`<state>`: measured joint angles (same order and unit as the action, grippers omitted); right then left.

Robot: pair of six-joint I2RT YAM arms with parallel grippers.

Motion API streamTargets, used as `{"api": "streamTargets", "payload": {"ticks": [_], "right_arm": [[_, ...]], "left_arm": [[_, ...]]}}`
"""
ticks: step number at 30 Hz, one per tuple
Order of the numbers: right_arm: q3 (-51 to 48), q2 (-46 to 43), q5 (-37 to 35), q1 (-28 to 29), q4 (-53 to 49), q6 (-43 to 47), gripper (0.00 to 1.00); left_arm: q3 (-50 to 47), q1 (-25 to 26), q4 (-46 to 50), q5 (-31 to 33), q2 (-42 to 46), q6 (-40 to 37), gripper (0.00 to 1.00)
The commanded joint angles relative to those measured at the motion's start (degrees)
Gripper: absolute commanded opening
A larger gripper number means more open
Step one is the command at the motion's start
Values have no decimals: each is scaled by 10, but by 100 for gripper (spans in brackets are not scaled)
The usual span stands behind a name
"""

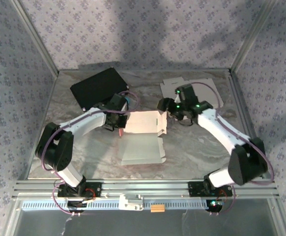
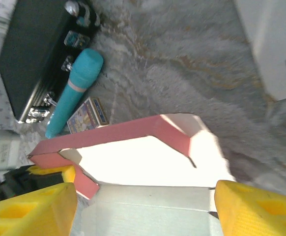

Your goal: Fold the paper box

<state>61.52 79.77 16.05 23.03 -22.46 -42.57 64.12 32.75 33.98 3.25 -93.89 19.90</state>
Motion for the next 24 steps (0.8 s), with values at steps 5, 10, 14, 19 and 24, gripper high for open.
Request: {"api": "streamTargets", "payload": {"ticks": [5, 10, 14, 19, 24], "right_arm": [[-106, -60, 85, -117, -29, 82, 51], [-166, -28, 167, -168, 6, 116, 29], [-177, 30, 196, -170, 34, 134, 28], [-178, 91, 230, -153, 95, 149, 27], [-165, 166, 277, -142, 132, 178, 23]], "left_arm": [[61, -1, 86, 7, -49, -20, 0], [83, 1, 117, 40, -66, -13, 0], [79, 1, 113, 39, -71, -14, 0], [77, 4, 106, 38, -78, -14, 0], [76, 4, 101, 38, -84, -14, 0]]}}
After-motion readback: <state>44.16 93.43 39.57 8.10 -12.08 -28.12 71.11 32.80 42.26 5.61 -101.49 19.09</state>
